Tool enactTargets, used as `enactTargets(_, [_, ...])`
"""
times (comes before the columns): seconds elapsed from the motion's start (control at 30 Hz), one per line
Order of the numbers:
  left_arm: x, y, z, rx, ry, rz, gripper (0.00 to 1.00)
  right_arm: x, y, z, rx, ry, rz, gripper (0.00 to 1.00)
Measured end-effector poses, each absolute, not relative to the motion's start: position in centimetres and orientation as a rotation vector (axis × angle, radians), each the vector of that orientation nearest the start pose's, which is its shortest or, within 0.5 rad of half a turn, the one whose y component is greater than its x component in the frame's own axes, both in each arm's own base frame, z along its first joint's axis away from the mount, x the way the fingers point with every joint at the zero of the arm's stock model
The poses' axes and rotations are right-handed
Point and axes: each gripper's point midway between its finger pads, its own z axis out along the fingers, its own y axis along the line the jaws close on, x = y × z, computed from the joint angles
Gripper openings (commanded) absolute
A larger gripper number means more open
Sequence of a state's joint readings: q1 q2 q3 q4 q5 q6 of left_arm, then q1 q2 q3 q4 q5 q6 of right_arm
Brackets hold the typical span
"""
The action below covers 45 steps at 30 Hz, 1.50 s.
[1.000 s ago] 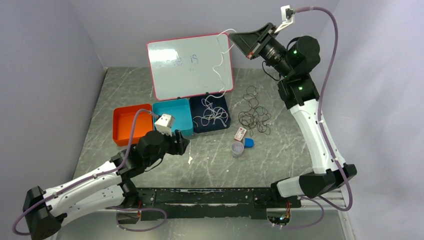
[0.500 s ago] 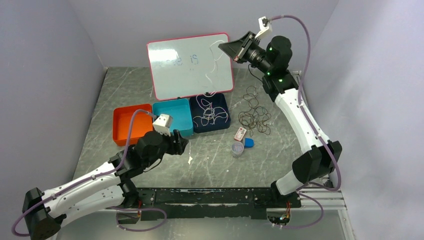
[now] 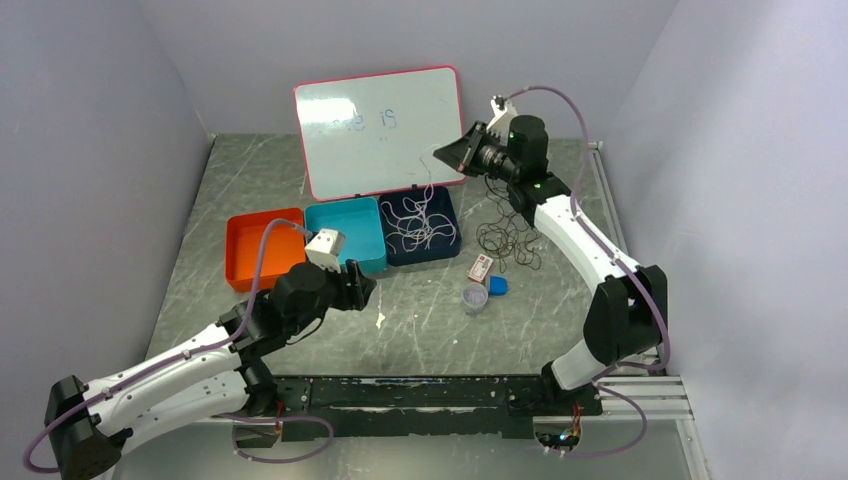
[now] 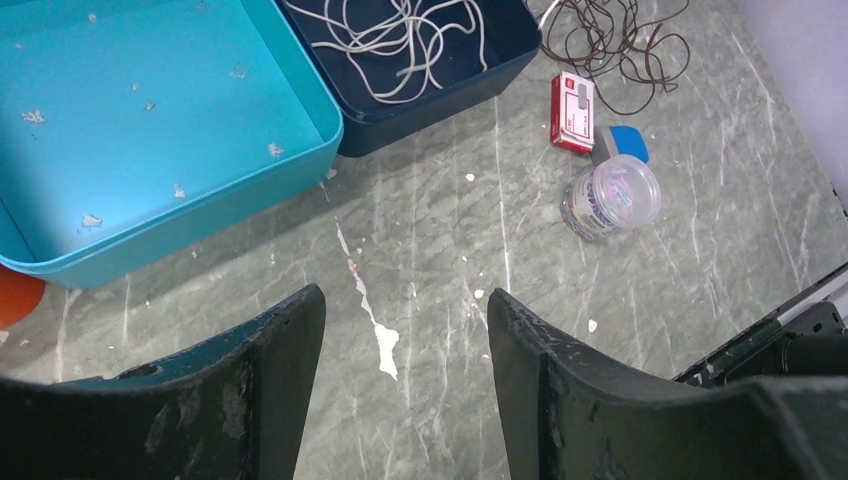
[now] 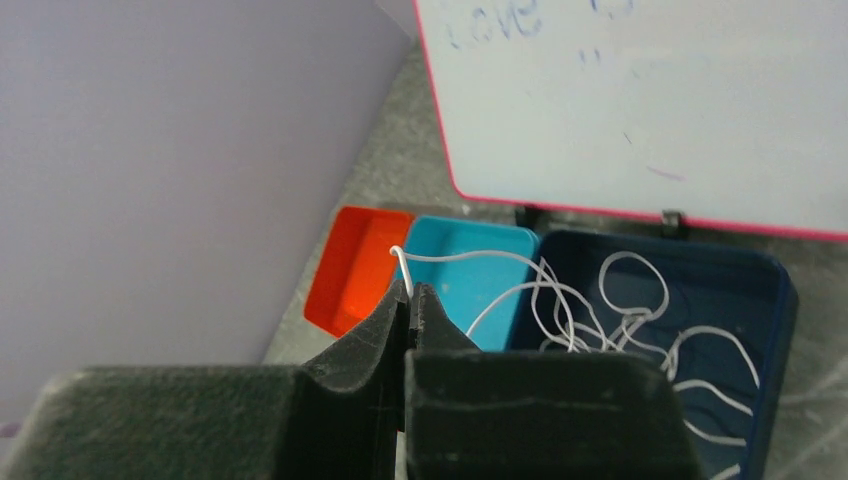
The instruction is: Untangle the cables
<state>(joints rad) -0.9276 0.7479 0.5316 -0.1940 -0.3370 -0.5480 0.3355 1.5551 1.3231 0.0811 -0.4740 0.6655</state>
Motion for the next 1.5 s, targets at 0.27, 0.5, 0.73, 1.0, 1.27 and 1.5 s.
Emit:
enactTargets(0.27, [20.3, -20.8, 16.4, 0.158, 2.022, -0.619, 0.65, 41.1, 24.8, 26.7, -0.057, 1.952, 1.01, 0.0])
enactTargets(0.5, [20.3, -20.9, 16.2, 0.153, 2.03, -0.618, 0.64, 41.1, 24.8, 25.7, -0.097, 1.971, 0.953, 0.0])
enactTargets(0.73, [20.3, -20.8, 16.1, 0.149, 2.035, -0.618, 0.64, 40.8, 26.8, 20.8, -0.181, 2.089, 0.914, 0.0])
enactTargets(1.0, [20.1, -20.6, 15.9, 0.152, 2.045, -0.61, 0.64, 40.2, 28.2, 15.3, -0.271, 2.208, 0.786, 0.01])
enactTargets(1.27, [20.1, -20.4, 15.8, 0.151, 2.049, -0.602, 0.64, 40.2, 28.8, 10.8, -0.356, 2.292, 0.619, 0.02])
enactTargets(1.5, [20.1, -20.4, 15.7, 0.15, 2.052, -0.597, 0.64, 39.5, 28.6, 6.5, -0.433, 2.378, 0.496, 0.02])
